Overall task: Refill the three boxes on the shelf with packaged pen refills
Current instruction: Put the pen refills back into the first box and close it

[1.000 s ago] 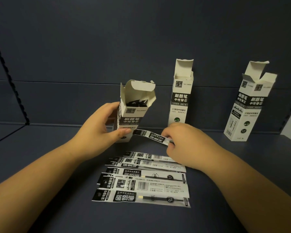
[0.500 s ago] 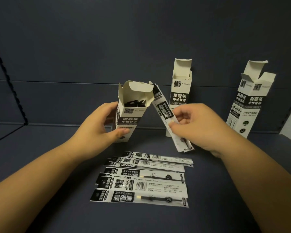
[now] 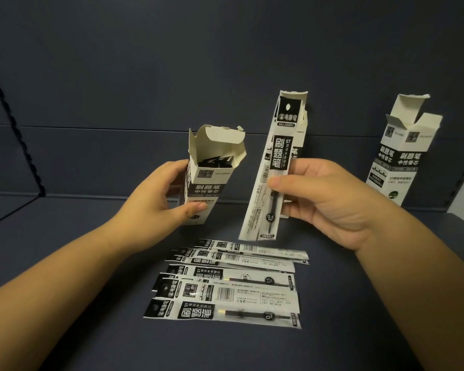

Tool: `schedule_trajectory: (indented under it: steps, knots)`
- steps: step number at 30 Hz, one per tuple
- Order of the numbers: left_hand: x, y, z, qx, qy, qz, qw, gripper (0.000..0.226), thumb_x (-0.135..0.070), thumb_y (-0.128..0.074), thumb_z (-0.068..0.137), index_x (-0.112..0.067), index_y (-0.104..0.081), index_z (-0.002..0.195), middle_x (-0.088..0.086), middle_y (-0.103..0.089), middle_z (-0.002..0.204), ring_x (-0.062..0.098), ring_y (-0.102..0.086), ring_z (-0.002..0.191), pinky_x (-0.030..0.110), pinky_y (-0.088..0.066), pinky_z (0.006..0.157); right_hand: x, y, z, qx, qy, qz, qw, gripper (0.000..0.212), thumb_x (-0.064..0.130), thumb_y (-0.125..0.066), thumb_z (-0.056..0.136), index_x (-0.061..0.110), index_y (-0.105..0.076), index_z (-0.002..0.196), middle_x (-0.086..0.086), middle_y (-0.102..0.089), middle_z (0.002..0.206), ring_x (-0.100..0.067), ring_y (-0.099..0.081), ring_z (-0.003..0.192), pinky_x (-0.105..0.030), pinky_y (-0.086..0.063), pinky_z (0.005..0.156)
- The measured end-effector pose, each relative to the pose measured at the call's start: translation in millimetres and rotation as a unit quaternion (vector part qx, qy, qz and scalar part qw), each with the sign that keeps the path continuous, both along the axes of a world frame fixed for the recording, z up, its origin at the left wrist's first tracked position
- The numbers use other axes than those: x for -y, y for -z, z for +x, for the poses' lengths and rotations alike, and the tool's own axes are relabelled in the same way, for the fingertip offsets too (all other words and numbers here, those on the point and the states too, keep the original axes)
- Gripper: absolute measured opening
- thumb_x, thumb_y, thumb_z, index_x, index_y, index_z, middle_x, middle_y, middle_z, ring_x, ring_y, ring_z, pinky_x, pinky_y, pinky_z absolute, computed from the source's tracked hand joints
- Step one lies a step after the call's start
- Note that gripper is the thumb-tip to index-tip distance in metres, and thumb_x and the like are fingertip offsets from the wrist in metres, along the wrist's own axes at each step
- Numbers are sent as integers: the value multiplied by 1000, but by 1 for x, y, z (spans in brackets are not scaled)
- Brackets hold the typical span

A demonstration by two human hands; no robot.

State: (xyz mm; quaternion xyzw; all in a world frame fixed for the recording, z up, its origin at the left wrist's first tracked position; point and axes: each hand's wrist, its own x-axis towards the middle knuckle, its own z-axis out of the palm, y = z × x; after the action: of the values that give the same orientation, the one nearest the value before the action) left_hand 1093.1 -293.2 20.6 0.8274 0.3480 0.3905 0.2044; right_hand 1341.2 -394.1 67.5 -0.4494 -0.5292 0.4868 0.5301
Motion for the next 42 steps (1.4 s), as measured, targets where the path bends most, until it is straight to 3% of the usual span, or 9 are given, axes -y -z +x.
schedule_trajectory:
  steps: [3, 6, 11, 17, 20, 26, 29, 35, 42]
  knots:
    - [0, 0, 0, -2, 0, 3, 1000, 57, -49, -66, 72, -56, -40, 122, -25, -56, 127, -5, -55, 120, 17, -47, 95, 2, -2, -1, -21, -8, 18, 1000, 18, 3, -62, 93, 8, -73, 107, -9, -78, 106, -22, -74, 101, -42, -60, 91]
    - [-1, 1, -1, -2, 2, 7, 1000, 57, -49, -67, 74, -54, -42, 124, -25, -57, 127, -5, -56, 119, 23, -50, 98, 4, -2, -4, -12, -12, 59, 998, 20, 11, -66, 87, 11, -75, 106, -7, -78, 108, -20, -73, 101, -37, -57, 92]
    - [-3, 3, -2, -2, 8, 15, 1000, 61, -45, -70, 77, -42, -46, 133, -22, -58, 127, -1, -57, 120, 34, -53, 100, 9, -5, -11, -12, -38, 123, 992, 22, 17, -71, 78, 15, -73, 100, -7, -78, 102, -19, -74, 94, -22, -57, 67]
    - [-1, 2, -2, -15, 18, 37, 999, 53, -57, -67, 70, -57, -45, 118, -31, -54, 123, -4, -55, 120, 34, -54, 98, 16, -7, -19, -29, 7, 208, 978, 15, 15, -68, 79, 15, -70, 94, -5, -79, 95, -22, -75, 92, -23, -59, 64]
    - [0, 1, -1, -21, 13, 48, 999, 46, -51, -70, 74, -65, -43, 109, -34, -53, 121, -9, -55, 117, 31, -55, 97, 16, -8, -21, -33, 38, 244, 969, 11, 6, -69, 89, 18, -70, 91, -3, -78, 92, -23, -75, 92, -24, -59, 66]
    - [-1, 2, 0, -16, 23, 49, 998, 60, -54, -66, 73, -49, -46, 129, -26, -55, 125, 0, -56, 121, 36, -51, 103, 17, -13, -19, -81, 86, 297, 947, 11, 18, -67, 84, 15, -69, 94, -3, -77, 97, -22, -73, 96, -24, -59, 70]
    - [-1, 2, 0, -20, 26, 54, 998, 58, -55, -66, 73, -50, -45, 127, -27, -55, 125, 0, -56, 121, 36, -51, 103, 16, -13, -18, -91, 108, 313, 939, 7, 13, -65, 90, 15, -68, 95, -2, -77, 99, -21, -73, 100, -24, -58, 74]
    - [-2, 2, 1, -29, 28, 56, 998, 65, -60, -64, 72, -43, -47, 132, -28, -54, 124, 0, -56, 121, 33, -50, 103, 13, -12, -18, -50, 137, 353, 924, 18, 9, -67, 91, 24, -75, 91, 1, -76, 99, -21, -71, 95, -29, -58, 80]
    - [-2, 3, 0, -35, 34, 66, 997, 72, -59, -64, 72, -36, -49, 138, -26, -53, 128, 2, -54, 124, 34, -49, 104, 12, -7, -20, 7, 155, 336, 929, 17, 5, -68, 93, 21, -73, 94, 4, -77, 94, -15, -71, 86, -33, -61, 82]
